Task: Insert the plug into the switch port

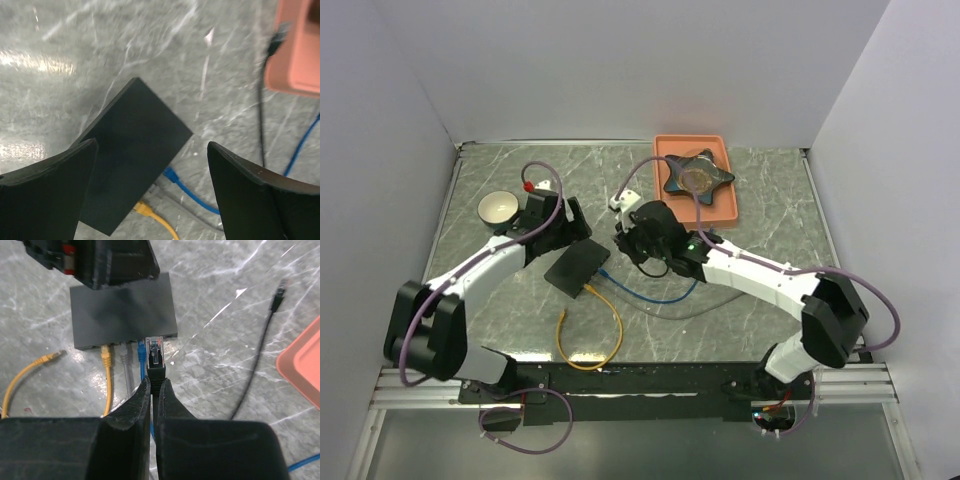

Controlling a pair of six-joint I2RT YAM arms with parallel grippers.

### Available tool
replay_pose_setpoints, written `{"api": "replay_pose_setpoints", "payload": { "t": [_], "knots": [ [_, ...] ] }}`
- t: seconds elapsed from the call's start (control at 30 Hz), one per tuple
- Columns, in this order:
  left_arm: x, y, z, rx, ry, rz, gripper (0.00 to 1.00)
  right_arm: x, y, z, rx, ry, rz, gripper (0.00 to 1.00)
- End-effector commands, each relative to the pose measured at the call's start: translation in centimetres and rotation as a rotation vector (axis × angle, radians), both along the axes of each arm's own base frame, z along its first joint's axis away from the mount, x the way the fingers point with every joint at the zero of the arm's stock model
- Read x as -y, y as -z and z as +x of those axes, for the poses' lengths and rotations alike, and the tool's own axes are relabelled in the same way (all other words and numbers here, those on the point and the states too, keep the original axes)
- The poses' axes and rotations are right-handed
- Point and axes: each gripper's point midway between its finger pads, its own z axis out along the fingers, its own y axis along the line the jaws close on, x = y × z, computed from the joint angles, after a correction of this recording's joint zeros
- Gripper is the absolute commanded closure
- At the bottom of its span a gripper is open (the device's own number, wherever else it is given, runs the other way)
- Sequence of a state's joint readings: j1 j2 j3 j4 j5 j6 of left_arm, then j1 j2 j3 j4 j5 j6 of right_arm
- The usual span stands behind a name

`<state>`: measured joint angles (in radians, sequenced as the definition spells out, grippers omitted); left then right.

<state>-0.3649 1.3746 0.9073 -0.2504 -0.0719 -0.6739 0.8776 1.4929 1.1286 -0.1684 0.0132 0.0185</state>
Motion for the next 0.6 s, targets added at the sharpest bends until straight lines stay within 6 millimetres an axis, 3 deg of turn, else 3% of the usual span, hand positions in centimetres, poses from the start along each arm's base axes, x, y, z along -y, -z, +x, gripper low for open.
{"api": "replay_pose_setpoints", "payload": {
  "t": [0.0,0.17,0.27,0.3,0.37,0.4,0.57],
  "knots": [
    [0.7,0.6,1.3,-0.011,0.046,-0.054,0.04,-0.9,1.1,0.5,-0.022,-0.014,-0.033,1.00],
    [0.3,2.6,1.6,-0.038,0.054,-0.067,0.04,-1.7,4.4,0.3,-0.089,-0.038,-0.069,1.00],
    [0.1,3.7,1.8,-0.050,0.065,-0.072,0.03,-2.2,7.0,0.4,-0.142,-0.036,-0.102,1.00],
    [0.1,3.9,1.8,-0.054,0.073,-0.084,0.02,-2.2,8.7,0.3,-0.177,-0.036,-0.132,1.00],
    [0.1,4.7,1.9,-0.058,0.081,-0.106,0.02,-2.6,9.4,0.5,-0.203,-0.028,-0.149,1.00],
    [-0.3,4.9,2.0,-0.062,0.074,-0.117,0.01,-2.6,10.7,0.6,-0.226,-0.020,-0.173,1.00],
    [-0.6,6.4,1.7,-0.093,0.082,-0.157,0.03,-2.8,11.7,1.0,-0.246,-0.006,-0.199,1.00]
  ]
}}
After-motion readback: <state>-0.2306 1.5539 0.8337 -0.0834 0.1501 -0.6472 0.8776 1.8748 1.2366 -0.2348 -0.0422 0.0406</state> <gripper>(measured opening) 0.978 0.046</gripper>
